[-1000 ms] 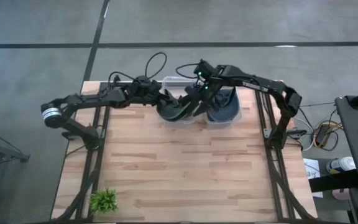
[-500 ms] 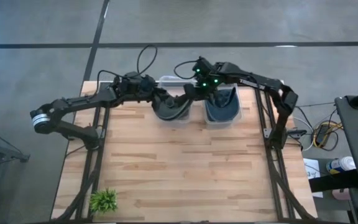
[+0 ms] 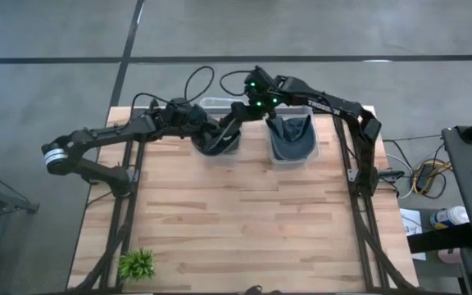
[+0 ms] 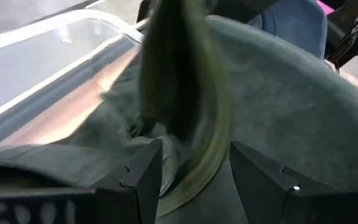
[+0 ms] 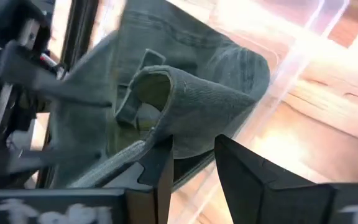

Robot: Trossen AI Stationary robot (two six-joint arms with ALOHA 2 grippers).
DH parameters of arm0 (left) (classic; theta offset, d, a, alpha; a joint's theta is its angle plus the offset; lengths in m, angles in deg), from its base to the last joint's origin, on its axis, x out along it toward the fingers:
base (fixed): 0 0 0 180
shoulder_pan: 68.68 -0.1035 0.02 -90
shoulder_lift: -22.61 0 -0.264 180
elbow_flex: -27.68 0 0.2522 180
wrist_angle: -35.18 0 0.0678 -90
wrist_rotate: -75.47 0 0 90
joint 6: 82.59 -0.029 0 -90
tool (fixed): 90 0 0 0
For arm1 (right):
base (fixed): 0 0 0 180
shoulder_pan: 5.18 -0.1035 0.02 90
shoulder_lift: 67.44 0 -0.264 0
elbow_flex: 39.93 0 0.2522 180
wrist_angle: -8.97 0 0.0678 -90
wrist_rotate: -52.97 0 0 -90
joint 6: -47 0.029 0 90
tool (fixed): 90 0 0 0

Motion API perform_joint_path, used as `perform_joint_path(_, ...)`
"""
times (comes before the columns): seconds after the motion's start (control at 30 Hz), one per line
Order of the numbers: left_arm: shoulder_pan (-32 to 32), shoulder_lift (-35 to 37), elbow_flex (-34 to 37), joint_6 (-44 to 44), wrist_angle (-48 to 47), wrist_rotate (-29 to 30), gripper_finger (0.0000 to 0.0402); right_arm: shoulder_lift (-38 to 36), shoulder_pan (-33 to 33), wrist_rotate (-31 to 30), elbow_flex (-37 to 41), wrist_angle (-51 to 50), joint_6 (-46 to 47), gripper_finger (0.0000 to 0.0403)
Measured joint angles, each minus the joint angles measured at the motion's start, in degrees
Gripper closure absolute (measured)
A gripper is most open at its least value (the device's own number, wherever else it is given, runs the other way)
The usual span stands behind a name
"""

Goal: Pick & Place hat
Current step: Put the gray cap into the left transparent bin

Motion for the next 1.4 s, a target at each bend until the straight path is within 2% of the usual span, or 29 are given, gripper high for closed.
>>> perform_joint_path(0.07,0.5,-0.5,0.0,0.1,0.0,0.0,0.0221,2.5,-0.1,1.0,-1.5,0.0,-0.1,0.0290)
perform_joint_path(0.2,1.9,-0.8,0.0,0.6,0.0,-0.2,0.0221,9.1,-0.5,8.3,-6.1,-0.4,-0.6,0.0291)
perform_joint_path(0.27,2.5,-0.8,0.0,0.8,0.1,-0.3,0.0221,11.8,-0.7,11.4,-9.6,-3.7,-1.9,0.0291)
perform_joint_path(0.37,3.0,-0.8,0.0,0.9,0.2,-0.3,0.0221,15.4,-1.1,12.3,-15.3,-10.3,-5.0,0.0291)
perform_joint_path(0.53,3.0,-0.8,0.0,0.7,0.2,1.3,0.0221,16.1,-0.9,8.7,-23.4,-20.9,-10.2,0.0291)
perform_joint_path(0.67,3.0,-0.8,0.0,0.5,0.1,1.5,0.0221,15.5,-1.0,1.3,-28.4,-25.6,-12.4,0.0291)
perform_joint_path(0.77,3.1,-0.6,0.0,0.8,0.0,1.5,0.0221,12.8,-1.1,-1.5,-27.8,-24.3,-12.4,0.0291)
perform_joint_path(0.93,3.3,2.5,0.0,2.4,-3.9,2.4,0.0221,13.3,-1.6,-1.9,-26.4,-20.0,-14.5,0.0291)
perform_joint_path(1.0,3.5,4.8,-0.3,2.5,-8.0,5.4,0.0221,13.3,-2.0,-1.8,-25.5,-14.6,-15.5,0.0291)
perform_joint_path(1.1,4.0,8.6,-1.5,3.5,-16.1,12.1,0.0221,13.1,-2.0,-1.4,-25.3,-11.8,-17.3,0.0291)
perform_joint_path(1.23,4.3,13.4,-1.1,10.6,-26.5,18.7,0.0221,14.8,-2.1,0.3,-24.3,-11.3,-20.2,0.0291)
perform_joint_path(1.4,4.4,17.7,1.7,21.1,-34.8,20.5,0.0221,16.9,-2.8,4.2,-24.2,-10.0,-23.3,0.0291)
